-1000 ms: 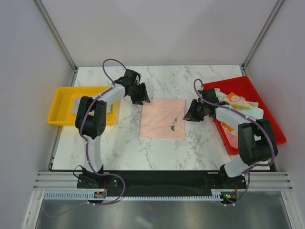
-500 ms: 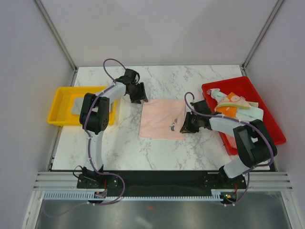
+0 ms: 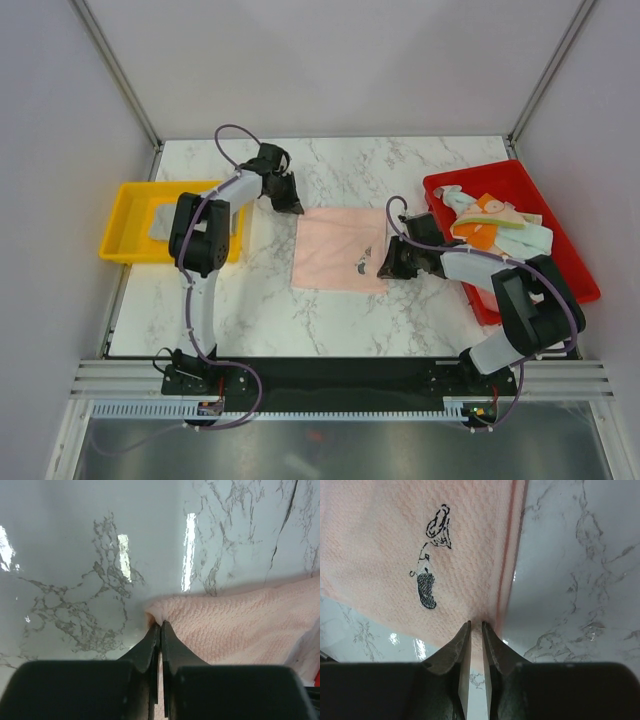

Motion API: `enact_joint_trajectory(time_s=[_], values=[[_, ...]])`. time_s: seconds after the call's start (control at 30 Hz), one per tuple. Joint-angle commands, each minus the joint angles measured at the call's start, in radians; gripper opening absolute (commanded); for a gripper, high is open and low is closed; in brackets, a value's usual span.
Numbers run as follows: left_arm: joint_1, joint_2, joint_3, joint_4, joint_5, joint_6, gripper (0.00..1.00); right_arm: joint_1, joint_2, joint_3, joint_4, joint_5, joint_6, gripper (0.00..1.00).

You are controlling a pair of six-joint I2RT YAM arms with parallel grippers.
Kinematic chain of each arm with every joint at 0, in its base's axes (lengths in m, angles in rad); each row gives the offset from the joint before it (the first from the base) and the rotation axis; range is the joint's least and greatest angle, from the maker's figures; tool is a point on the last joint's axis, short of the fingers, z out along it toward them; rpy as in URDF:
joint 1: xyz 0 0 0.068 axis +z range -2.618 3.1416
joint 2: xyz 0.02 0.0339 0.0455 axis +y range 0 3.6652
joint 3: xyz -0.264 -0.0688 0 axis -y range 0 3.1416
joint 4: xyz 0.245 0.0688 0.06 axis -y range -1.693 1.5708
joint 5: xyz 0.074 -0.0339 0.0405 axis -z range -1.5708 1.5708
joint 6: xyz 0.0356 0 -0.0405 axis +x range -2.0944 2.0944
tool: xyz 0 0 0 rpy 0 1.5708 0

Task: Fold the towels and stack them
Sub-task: Fold the towel

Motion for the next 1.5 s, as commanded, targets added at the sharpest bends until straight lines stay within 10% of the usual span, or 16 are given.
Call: enact_joint_trajectory(time_s=[0.0,0.23,0.47,0.67,0.97,1.47], values=[[0.041,-0.001,0.029,0.041,0.049,-0.031,0.04,0.002,0.008,-0.047,-0.049,0.114,-0.053,0.22],[0.070,-0.015,-0.030,0.142,0.121,-0.111,0.05,0.002,0.009,-0.054,-0.049,0.136,-0.057,0.22],[0.068,-0.030,-0.039,0.147,0.161,-0.100,0.43,0.002,-0.004,-0.036,-0.051,0.102,-0.053,0.23],[0.071,-0.121,-0.040,0.044,0.071,-0.062,0.57,0.002,-0.064,0.056,-0.156,0.093,-0.028,0.36],[0.029,-0.411,-0.233,-0.079,-0.135,-0.042,0.61,0.002,-0.125,0.070,-0.247,0.121,-0.016,0.40],[-0.145,-0.580,-0.631,-0.013,-0.089,-0.090,0.53,0.002,-0.090,-0.047,-0.124,0.096,0.021,0.36]])
